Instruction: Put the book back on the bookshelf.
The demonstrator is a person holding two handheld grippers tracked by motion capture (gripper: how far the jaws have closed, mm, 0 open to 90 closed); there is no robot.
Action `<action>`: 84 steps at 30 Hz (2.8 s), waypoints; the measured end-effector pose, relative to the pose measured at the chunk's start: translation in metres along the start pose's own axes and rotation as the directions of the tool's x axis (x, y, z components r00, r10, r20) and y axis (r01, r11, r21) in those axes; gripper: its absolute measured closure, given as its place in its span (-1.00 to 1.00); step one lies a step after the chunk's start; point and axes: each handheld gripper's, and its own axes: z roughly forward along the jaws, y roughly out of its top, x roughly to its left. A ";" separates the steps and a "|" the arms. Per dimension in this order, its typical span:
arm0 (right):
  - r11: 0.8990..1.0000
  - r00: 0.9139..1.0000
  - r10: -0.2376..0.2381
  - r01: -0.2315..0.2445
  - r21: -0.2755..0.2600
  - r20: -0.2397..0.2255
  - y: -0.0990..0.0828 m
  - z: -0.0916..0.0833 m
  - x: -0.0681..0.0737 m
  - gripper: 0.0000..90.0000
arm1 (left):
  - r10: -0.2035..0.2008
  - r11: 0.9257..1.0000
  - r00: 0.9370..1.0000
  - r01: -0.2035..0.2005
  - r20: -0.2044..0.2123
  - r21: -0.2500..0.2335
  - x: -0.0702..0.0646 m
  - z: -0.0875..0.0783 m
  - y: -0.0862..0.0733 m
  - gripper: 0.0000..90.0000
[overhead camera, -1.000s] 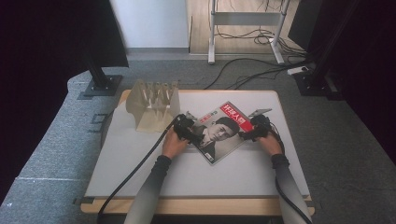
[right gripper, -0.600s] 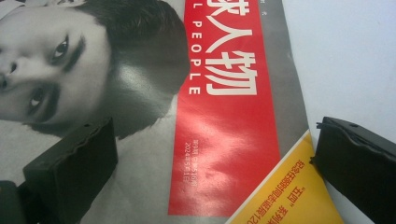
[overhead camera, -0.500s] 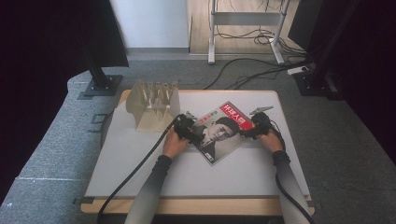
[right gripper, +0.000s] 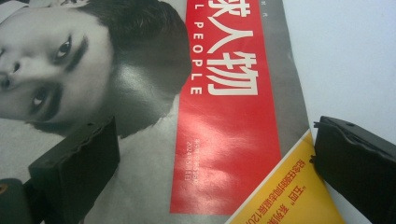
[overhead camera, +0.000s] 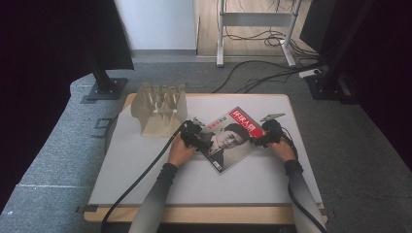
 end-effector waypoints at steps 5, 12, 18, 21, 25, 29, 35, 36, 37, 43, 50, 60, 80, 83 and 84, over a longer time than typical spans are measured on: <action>1.000 1.000 -0.005 0.005 -0.006 -0.004 -0.005 -0.004 0.005 -0.99 | -0.004 1.000 1.000 0.004 0.001 -0.012 -0.005 -0.003 -0.006 -1.00; 1.000 1.000 -0.015 0.015 0.000 -0.013 -0.013 -0.011 0.017 -0.99 | 0.008 1.000 1.000 -0.008 0.009 0.009 -0.012 -0.012 -0.014 -1.00; 1.000 1.000 -0.014 0.014 -0.003 -0.016 -0.020 -0.017 0.029 -0.99 | 0.020 1.000 1.000 -0.020 0.017 0.023 -0.017 -0.020 -0.022 -1.00; 1.000 1.000 -0.019 0.019 -0.003 -0.018 -0.022 -0.019 0.033 -0.99 | 0.017 1.000 1.000 -0.017 0.019 0.023 -0.022 -0.025 -0.027 -1.00; 1.000 0.999 -0.024 0.024 0.001 -0.024 -0.027 -0.024 0.044 -0.99 | 0.024 0.999 0.999 -0.025 0.022 0.030 -0.028 -0.034 -0.038 -1.00; 1.000 0.999 -0.031 0.031 0.002 -0.029 -0.030 -0.027 0.052 -0.99 | 0.022 0.999 0.999 -0.022 0.023 0.026 -0.033 -0.039 -0.045 -1.00; 0.999 0.999 -0.033 0.033 0.002 -0.032 -0.038 -0.034 0.068 -0.99 | 0.025 0.999 0.999 -0.025 0.023 0.024 -0.041 -0.051 -0.058 -1.00; 0.999 0.999 -0.039 0.039 0.005 -0.037 -0.040 -0.036 0.072 -0.99 | 0.025 0.999 0.999 -0.026 0.025 0.027 -0.043 -0.053 -0.060 -1.00; 0.999 0.999 -0.037 0.037 0.005 -0.035 -0.041 -0.037 0.075 -0.99 | 0.026 0.999 0.999 -0.026 0.023 0.031 -0.046 -0.057 -0.065 -1.00; 0.999 0.998 -0.043 0.043 -0.004 -0.039 -0.048 -0.042 0.087 -0.99 | 0.039 0.999 0.999 -0.040 0.035 0.027 -0.050 -0.065 -0.074 -1.00; 0.997 0.997 -0.074 0.074 -0.017 0.028 -0.055 -0.052 0.097 -0.99 | 0.051 0.998 0.997 -0.053 0.056 0.033 -0.041 -0.061 -0.069 -1.00; 0.995 0.992 -0.104 0.104 0.004 0.066 -0.077 -0.074 0.100 -0.93 | 0.069 0.997 0.995 -0.071 0.070 0.029 -0.035 -0.056 -0.063 -1.00; 0.999 0.994 -0.050 0.049 0.011 0.102 -0.056 -0.054 0.073 -1.00 | 0.075 0.993 0.994 -0.081 0.077 0.084 -0.075 -0.082 -0.089 -1.00; 1.000 0.994 -0.031 0.030 0.010 0.102 -0.046 -0.043 0.064 -1.00 | 0.070 0.992 0.989 -0.082 0.127 0.092 -0.078 -0.089 -0.094 -1.00; 1.000 0.994 -0.031 0.030 0.010 0.102 -0.046 -0.043 0.064 -1.00 | 0.056 0.993 0.986 -0.072 0.156 0.099 -0.075 -0.092 -0.094 -1.00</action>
